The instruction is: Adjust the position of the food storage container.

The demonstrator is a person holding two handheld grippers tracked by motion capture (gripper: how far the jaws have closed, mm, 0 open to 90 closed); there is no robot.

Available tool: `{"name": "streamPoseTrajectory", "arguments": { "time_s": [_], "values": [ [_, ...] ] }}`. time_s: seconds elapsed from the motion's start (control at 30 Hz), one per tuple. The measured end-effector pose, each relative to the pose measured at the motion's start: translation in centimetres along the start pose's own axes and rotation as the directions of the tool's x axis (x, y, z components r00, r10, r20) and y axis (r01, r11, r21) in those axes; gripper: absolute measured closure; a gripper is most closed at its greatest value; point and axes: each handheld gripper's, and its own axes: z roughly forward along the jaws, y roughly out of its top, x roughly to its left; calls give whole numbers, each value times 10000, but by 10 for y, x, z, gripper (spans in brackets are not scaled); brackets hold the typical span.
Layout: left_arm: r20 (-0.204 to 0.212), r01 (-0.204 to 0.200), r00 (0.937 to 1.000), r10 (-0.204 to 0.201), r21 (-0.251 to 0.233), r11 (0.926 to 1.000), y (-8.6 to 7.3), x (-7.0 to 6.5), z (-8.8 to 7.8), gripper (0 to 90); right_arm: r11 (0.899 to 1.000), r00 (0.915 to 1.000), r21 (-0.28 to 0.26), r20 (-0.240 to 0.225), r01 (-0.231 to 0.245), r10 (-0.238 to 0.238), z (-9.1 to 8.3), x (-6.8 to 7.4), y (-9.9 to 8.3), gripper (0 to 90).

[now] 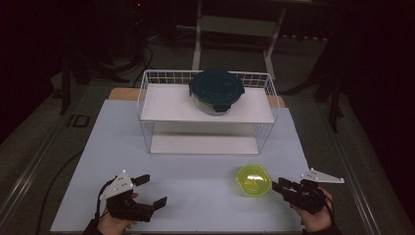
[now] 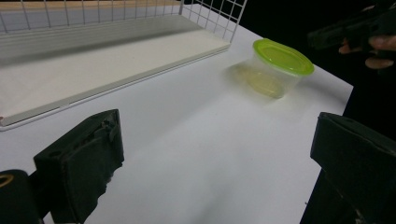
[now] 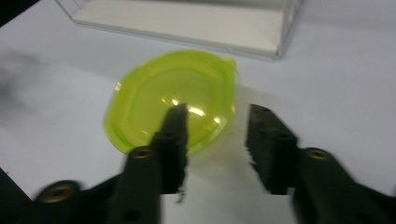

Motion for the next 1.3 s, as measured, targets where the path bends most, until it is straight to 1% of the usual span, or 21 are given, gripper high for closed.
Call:
{"name": "streamPoseTrajectory", "arguments": {
  "time_s": [0.03, 0.07, 0.13, 0.2, 0.23, 0.27, 0.3, 0.4, 0.47, 0.53, 0.67, 0.8, 0.9, 0.93, 1.03, 1.2, 1.23, 1.3],
  "values": [
    [-5, -14, 10000, 14, 13, 10000, 0, 0, 0, 23, 9999, 10000, 138, 26, -55, 55, 1, -1, -2, 675],
    [11, 2, 10000, -2, -17, 10000, 0, 0, 0, 22, 9999, 9999, 155, 121, -77, 75, 1, -3, -3, 693],
    [8, -17, 10000, 17, -4, 10000, 0, 0, 0, 22, 9996, 9997, 208, 167, -172, 169, 2, -6, -5, 751],
    [11, -13, 10000, 13, -13, 10000, 0, 0, 0, 22, 9993, 9993, 327, 338, -191, 180, 3, -8, -7, 828],
    [5, -28, 10000, 28, -1, 10000, 0, 0, 0, 22, 9989, 9989, 389, 405, -245, 229, 5, -10, -9, 853],
    [5, -28, 10000, 28, -1, 10000, 0, 0, 0, 22, 9989, 9989, 389, 405, -245, 229, 5, -10, -9, 853],
    [18, -26, 10000, 26, -19, 10000, 0, 0, 0, 22, 9986, 9984, 445, 489, -289, 267, 6, -11, -10, 892],
    [21, -47, 10000, 47, -29, 10000, 0, 0, 0, 22, 9970, 9974, 691, 655, -351, 306, 13, -14, -14, 897],
    [11, -62, 10000, 62, -27, 10000, 0, 0, 0, 22, 9958, 9973, 821, 643, -395, 342, 17, -14, -15, 898],
    [31, 6, 10000, -6, 17, 10000, -1, 0, 0, 22, 9950, 9977, 915, 585, -402, 349, 21, -13, -16, 898],
    [60, -22, 10000, 22, 35, 10000, -1, 0, 2, 22, 9935, 9980, 1120, 619, -189, 120, 30, -10, -17, 899],
    [82, -89, 9999, 89, 21, 10000, 0, -1, 2, 22, 9927, 9980, 1190, 610, -219, 147, 34, -10, -17, 899],
    [86, -32, 10000, 32, 33, 10000, -1, -1, 3, 22, 9912, 9984, 1306, 539, -215, 146, 37, -10, -18, 899],
    [92, -31, 10000, 31, 36, 10000, -1, 0, 3, 22, 9893, 9990, 1449, 426, -166, 105, 40, -7, -19, 899],
    [92, -65, 9999, 65, 33, 10000, 0, -1, 3, 22, 9873, 9995, 1584, 304, -66, 18, 44, -4, -19, 899],
    [103, -61, 9999, 61, 69, 10000, -1, -1, 4, 22, 9861, 9997, 1660, 223, -68, 32, 46, -1, -19, 900],
    [97, -85, 9999, 84, 137, 9999, -2, -1, 4, 22, 9853, 9999, 1708, 122, -29, 9, 48, 2, -20, 900],
    [134, -104, 9999, 102, 127, 9999, -1, -2, 5, 22, 9843, 9999, 1760, 70, 109, -123, 51, 5, -19, 899]
  ]
}}
